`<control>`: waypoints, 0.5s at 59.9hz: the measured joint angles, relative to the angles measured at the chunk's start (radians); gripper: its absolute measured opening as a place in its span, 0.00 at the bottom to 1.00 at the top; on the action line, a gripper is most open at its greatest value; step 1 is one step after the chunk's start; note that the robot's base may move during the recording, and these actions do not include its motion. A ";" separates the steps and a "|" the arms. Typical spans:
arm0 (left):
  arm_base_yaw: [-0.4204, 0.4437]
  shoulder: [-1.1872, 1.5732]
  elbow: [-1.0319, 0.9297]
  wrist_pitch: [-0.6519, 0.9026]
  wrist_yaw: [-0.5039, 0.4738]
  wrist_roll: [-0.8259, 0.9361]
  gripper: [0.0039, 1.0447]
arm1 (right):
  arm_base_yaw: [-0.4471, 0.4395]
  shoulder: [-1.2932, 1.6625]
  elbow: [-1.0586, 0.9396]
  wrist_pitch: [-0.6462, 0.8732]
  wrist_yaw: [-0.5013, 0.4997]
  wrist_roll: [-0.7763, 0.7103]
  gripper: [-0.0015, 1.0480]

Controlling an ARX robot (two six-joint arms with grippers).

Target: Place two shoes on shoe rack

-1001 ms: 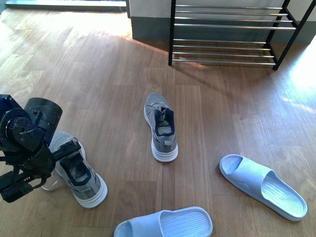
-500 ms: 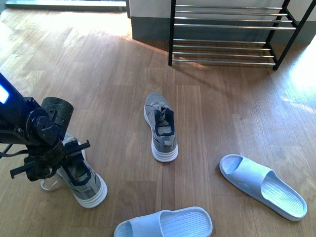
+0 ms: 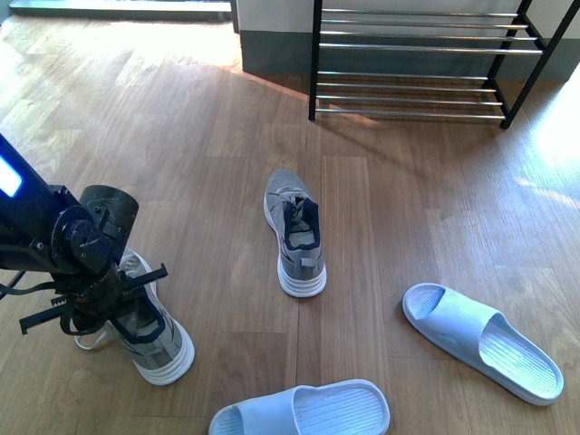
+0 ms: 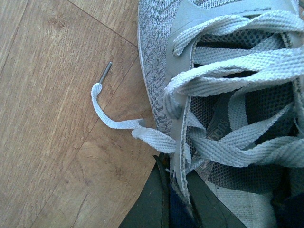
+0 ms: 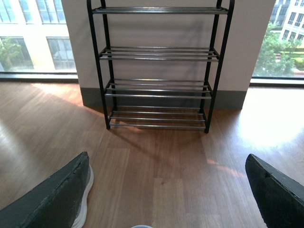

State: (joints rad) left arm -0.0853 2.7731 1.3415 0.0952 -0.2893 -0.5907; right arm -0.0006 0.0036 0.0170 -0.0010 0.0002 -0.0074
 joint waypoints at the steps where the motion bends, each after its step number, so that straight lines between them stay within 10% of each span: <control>1: 0.000 -0.002 -0.003 0.002 -0.001 0.000 0.01 | 0.000 0.000 0.000 0.000 0.000 0.000 0.91; 30: -0.039 -0.780 -0.580 0.264 -0.226 0.107 0.01 | 0.000 0.000 0.000 0.000 0.000 0.000 0.91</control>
State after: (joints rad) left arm -0.1238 1.9934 0.7612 0.3592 -0.5152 -0.4839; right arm -0.0006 0.0036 0.0170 -0.0010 0.0002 -0.0074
